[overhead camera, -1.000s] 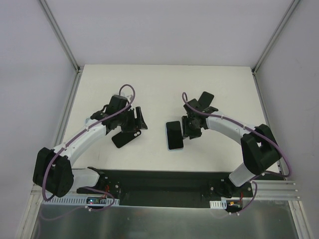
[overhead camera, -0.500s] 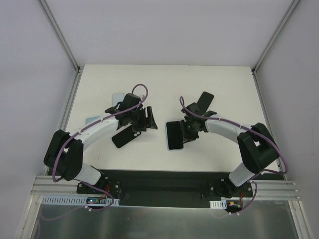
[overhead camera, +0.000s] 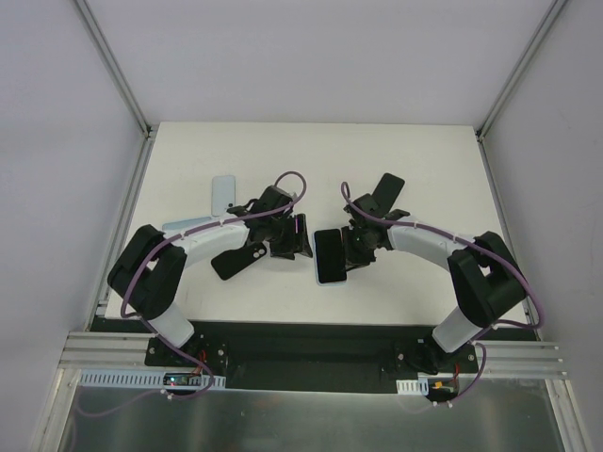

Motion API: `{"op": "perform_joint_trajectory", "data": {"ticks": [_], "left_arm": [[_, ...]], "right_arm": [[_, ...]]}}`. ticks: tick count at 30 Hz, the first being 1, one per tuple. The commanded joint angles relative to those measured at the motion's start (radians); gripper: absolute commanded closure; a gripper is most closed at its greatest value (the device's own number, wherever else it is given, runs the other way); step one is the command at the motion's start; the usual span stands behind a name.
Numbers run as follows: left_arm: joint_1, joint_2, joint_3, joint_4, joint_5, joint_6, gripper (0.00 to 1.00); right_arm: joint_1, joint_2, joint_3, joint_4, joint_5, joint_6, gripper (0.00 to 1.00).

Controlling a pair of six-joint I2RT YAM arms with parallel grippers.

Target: Put the phone into the phone case

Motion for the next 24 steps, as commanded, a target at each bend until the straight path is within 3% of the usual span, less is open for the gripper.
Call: {"op": "perform_joint_trajectory", "data": {"ticks": [1, 12, 16, 24], "left_arm": [[-0.009, 0.039, 0.037, 0.034, -0.014, -0.027, 0.48], [-0.009, 0.082, 0.042, 0.117, -0.022, -0.016, 0.53], [-0.009, 0.109, 0.057, 0.133, -0.017, -0.007, 0.54], [-0.007, 0.149, 0.088, 0.162, -0.035, -0.004, 0.53]], "right_arm": [[0.011, 0.021, -0.027, 0.057, 0.021, 0.027, 0.77], [-0.083, -0.129, -0.098, 0.109, -0.089, -0.047, 0.4], [-0.136, -0.135, -0.144, 0.183, -0.215, -0.064, 0.35], [-0.181, -0.117, -0.156, 0.272, -0.311, -0.055, 0.32]]}}
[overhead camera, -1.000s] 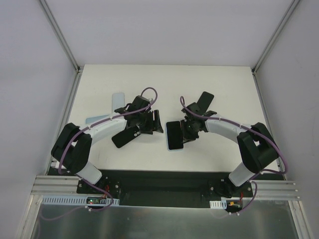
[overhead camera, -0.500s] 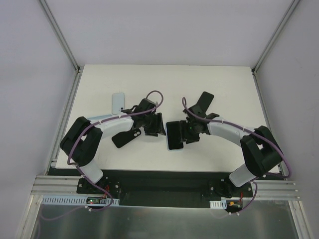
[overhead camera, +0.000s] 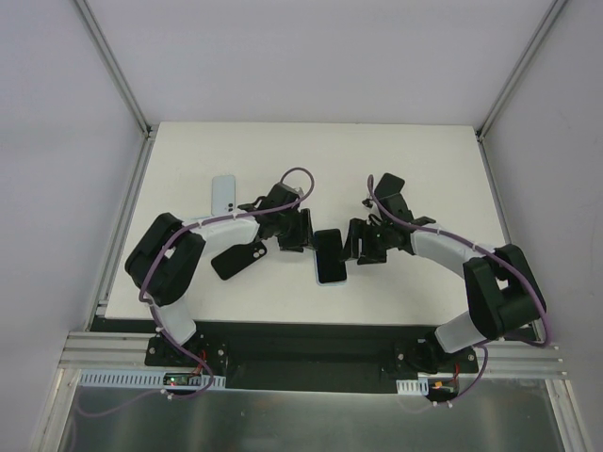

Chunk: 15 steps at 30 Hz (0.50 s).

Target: Put the phone into the phone case

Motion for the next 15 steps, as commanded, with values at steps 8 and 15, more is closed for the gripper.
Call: {"op": "perform_joint_trajectory", "data": {"ticks": [8, 15], "left_arm": [[-0.003, 0.083, 0.064, 0.064, 0.02, -0.018, 0.55], [-0.003, 0.1, 0.041, 0.113, 0.06, -0.052, 0.6]], "right_arm": [[-0.003, -0.024, -0.053, 0.145, -0.086, -0.013, 0.27], [0.045, 0.055, -0.026, 0.135, -0.034, -0.01, 0.21]]}}
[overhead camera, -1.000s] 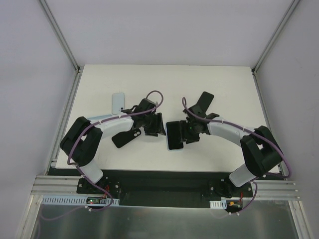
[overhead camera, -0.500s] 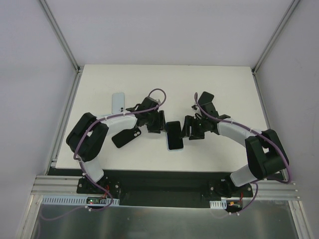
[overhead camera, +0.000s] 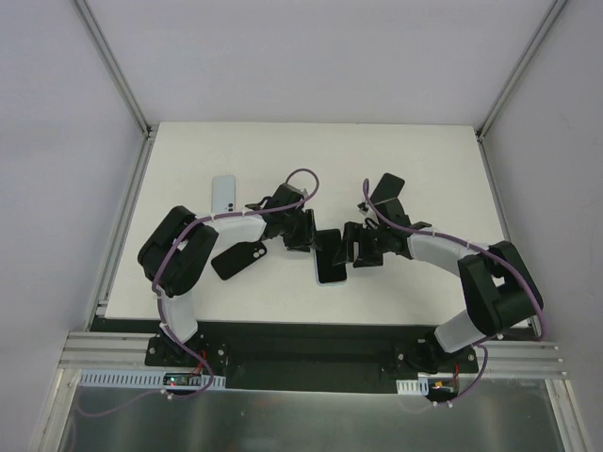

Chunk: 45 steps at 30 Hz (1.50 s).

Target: Put the phone into the phone case

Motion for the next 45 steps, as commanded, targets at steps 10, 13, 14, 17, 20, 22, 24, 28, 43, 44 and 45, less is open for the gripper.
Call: {"op": "perform_joint_trajectory", "data": {"ticks": [10, 13, 14, 17, 20, 22, 24, 28, 43, 44, 45], "left_arm": [[-0.004, -0.01, -0.13, 0.217, 0.161, -0.129, 0.73], [-0.004, -0.016, -0.145, 0.246, 0.19, -0.144, 0.75], [-0.004, -0.019, -0.154, 0.257, 0.197, -0.146, 0.75], [-0.004, -0.028, -0.164, 0.262, 0.199, -0.147, 0.75], [-0.004, -0.031, -0.17, 0.265, 0.202, -0.146, 0.76], [-0.002, -0.033, -0.181, 0.272, 0.202, -0.15, 0.76], [-0.004, -0.035, -0.187, 0.288, 0.204, -0.158, 0.76], [-0.002, -0.048, -0.2, 0.298, 0.202, -0.161, 0.76], [-0.004, -0.065, -0.219, 0.294, 0.187, -0.152, 0.74], [-0.004, -0.068, -0.219, 0.294, 0.182, -0.149, 0.74], [-0.002, -0.07, -0.22, 0.292, 0.182, -0.147, 0.74]], "right_arm": [[0.014, 0.143, 0.123, 0.093, -0.144, 0.092, 0.19], [-0.005, 0.145, 0.093, 0.201, -0.211, 0.155, 0.18], [-0.008, 0.133, 0.077, 0.229, -0.225, 0.17, 0.18], [-0.032, 0.111, 0.033, 0.318, -0.288, 0.21, 0.18], [-0.049, 0.117, 0.008, 0.421, -0.358, 0.273, 0.18], [-0.051, 0.123, -0.004, 0.476, -0.378, 0.307, 0.18], [-0.051, 0.12, -0.013, 0.507, -0.392, 0.319, 0.18], [-0.055, 0.111, -0.016, 0.508, -0.402, 0.318, 0.2], [-0.069, 0.109, -0.048, 0.518, -0.425, 0.306, 0.55], [-0.068, 0.11, -0.048, 0.521, -0.426, 0.307, 0.59], [-0.068, 0.108, -0.05, 0.522, -0.428, 0.306, 0.63]]}}
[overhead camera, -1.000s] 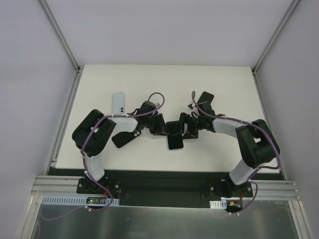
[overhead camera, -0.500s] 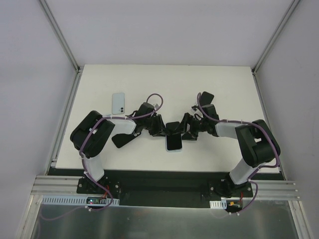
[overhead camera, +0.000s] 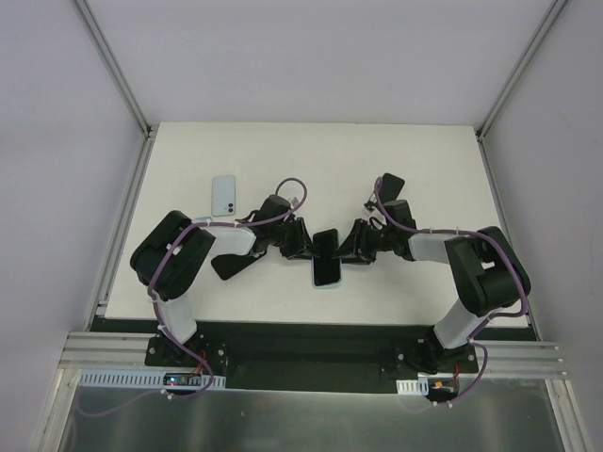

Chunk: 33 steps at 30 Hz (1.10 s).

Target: Put the phone into the phone case

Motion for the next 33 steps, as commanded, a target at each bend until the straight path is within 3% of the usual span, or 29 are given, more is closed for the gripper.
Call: {"op": "perform_joint_trajectory", "data": {"ticks": [1, 11, 14, 16, 19, 20, 23, 28, 30, 33], "left_arm": [[-0.025, -0.025, -0.012, 0.011, 0.05, 0.004, 0.74], [-0.025, -0.027, -0.009, 0.002, 0.048, 0.007, 0.74], [-0.025, -0.027, -0.011, 0.002, 0.045, 0.007, 0.74], [-0.025, -0.027, -0.012, 0.002, 0.045, 0.008, 0.74], [-0.025, -0.028, -0.012, 0.002, 0.045, 0.008, 0.74], [-0.025, -0.028, -0.012, 0.002, 0.047, 0.01, 0.73], [-0.025, -0.033, -0.012, 0.0, 0.045, 0.01, 0.73], [-0.025, -0.039, -0.014, -0.003, 0.042, 0.013, 0.73], [-0.025, -0.041, -0.014, -0.006, 0.042, 0.017, 0.74], [-0.025, -0.037, -0.012, -0.006, 0.042, 0.016, 0.73]], "right_arm": [[0.013, -0.025, 0.024, 0.15, -0.114, 0.023, 0.64], [0.014, -0.011, 0.024, 0.15, -0.125, 0.027, 0.66], [0.013, -0.011, 0.019, 0.149, -0.129, 0.026, 0.58], [0.013, -0.016, 0.016, 0.149, -0.128, 0.023, 0.58], [0.014, -0.008, 0.021, 0.141, -0.123, 0.023, 0.7], [0.013, -0.007, 0.022, 0.135, -0.122, 0.023, 0.79], [0.014, 0.001, 0.035, 0.109, -0.119, 0.016, 0.9], [0.017, 0.006, 0.067, 0.012, -0.073, -0.039, 0.96], [0.022, 0.002, 0.075, -0.024, -0.067, -0.054, 0.93], [0.028, -0.008, 0.085, -0.054, -0.059, -0.074, 0.76]]}}
